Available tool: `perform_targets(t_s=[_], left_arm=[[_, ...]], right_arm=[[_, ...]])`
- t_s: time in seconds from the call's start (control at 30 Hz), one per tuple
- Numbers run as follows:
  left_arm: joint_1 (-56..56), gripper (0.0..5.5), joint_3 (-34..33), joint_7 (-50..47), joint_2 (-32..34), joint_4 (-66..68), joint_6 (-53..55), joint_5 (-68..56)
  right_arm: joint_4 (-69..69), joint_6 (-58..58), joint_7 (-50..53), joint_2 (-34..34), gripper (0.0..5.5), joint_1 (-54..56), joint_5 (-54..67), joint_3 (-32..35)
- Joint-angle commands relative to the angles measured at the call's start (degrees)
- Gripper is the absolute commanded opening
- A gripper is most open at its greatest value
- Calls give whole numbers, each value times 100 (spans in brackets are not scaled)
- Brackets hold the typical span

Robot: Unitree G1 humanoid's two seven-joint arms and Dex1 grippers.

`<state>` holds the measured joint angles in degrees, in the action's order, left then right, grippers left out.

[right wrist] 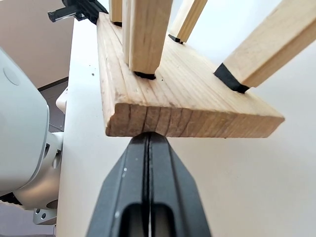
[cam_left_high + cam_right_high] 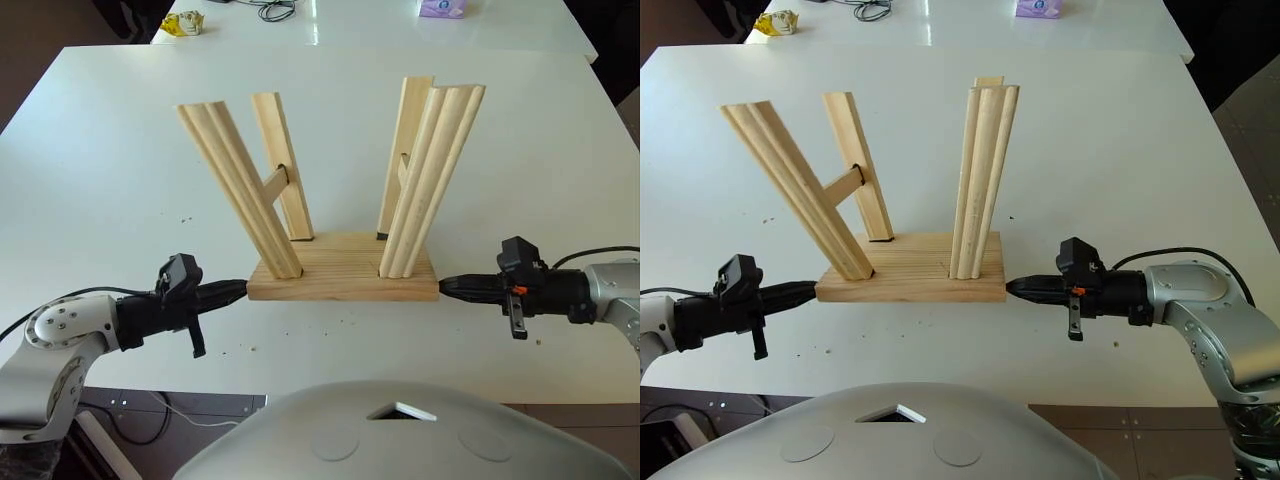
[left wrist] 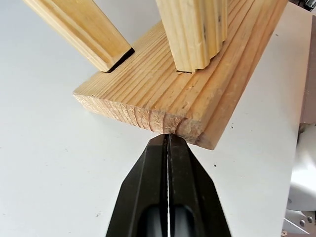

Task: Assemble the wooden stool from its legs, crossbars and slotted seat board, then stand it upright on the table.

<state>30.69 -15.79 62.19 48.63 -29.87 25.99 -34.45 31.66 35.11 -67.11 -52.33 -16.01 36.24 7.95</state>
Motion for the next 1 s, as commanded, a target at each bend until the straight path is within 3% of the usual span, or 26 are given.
perform_targets(t_s=[0.03,0.33,0.67,1.0], left_arm=[[-392,1,-1,83,-201,-735,276,-1138],[-864,1,-218,-35,-181,-631,703,-1579],[-667,1,-264,-44,-234,-697,851,-1644],[-762,1,11,-101,-397,-476,623,-1252]], right_arm=[[415,83,-236,82,0,36,659,31],[32,109,-416,30,0,214,524,-22],[-64,854,-304,52,0,849,1328,514],[-483,137,-320,129,0,449,255,-221]])
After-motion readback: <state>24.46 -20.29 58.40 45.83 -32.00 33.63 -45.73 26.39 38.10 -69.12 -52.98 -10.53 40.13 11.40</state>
